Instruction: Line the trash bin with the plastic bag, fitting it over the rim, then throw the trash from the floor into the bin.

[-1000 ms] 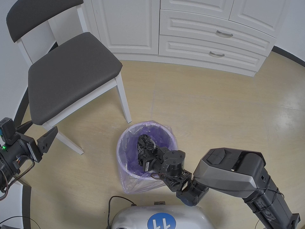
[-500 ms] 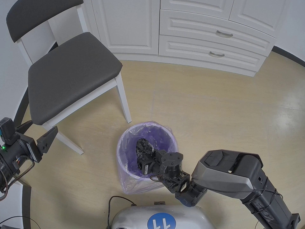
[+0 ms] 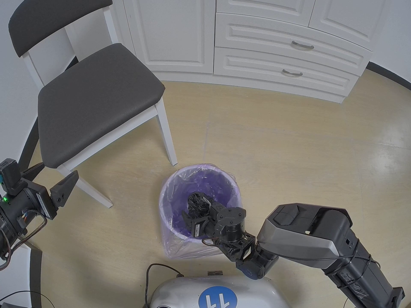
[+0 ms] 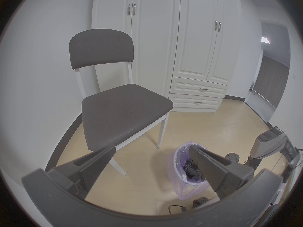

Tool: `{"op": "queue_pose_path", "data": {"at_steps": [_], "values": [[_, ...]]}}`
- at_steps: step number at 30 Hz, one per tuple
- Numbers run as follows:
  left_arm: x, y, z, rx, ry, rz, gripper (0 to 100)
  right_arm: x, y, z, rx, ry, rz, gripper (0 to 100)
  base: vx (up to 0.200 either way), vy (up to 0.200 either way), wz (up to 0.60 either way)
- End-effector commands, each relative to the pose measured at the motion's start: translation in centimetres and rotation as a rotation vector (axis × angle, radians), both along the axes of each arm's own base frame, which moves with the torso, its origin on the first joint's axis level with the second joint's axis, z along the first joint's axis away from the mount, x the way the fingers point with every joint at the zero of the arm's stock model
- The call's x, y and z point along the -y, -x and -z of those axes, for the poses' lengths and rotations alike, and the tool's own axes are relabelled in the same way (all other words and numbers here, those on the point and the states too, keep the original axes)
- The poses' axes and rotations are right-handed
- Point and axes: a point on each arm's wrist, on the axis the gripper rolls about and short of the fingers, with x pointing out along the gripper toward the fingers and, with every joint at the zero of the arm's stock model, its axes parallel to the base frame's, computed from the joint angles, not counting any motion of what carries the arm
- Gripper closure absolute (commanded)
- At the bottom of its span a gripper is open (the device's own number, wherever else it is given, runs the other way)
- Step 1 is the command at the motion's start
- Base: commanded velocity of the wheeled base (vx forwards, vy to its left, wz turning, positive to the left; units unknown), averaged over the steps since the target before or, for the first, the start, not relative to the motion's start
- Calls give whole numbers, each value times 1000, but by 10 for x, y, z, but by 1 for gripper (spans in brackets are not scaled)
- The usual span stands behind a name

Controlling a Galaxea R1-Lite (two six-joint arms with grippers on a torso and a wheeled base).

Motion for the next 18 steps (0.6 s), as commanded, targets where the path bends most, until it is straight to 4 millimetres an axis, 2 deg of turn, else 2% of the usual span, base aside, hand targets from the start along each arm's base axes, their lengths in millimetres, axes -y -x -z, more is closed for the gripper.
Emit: {"op": "queue_pose_path", "data": {"at_steps": [1, 12, 15, 18], "values": [[0, 0, 0, 3, 1, 2, 0, -1, 1, -2, 2, -1, -4, 0, 0, 0, 0], [0, 0, -1, 4, 2, 2, 0, -1, 2, -14, 82, 74, -14, 0, 0, 0, 0], [0, 0, -1, 6, 1, 2, 0, 3, 3, -25, 137, 142, -17, 0, 0, 0, 0], [0, 0, -1, 6, 1, 2, 0, 7, 8, -26, 157, 222, -29, 0, 0, 0, 0]]}}
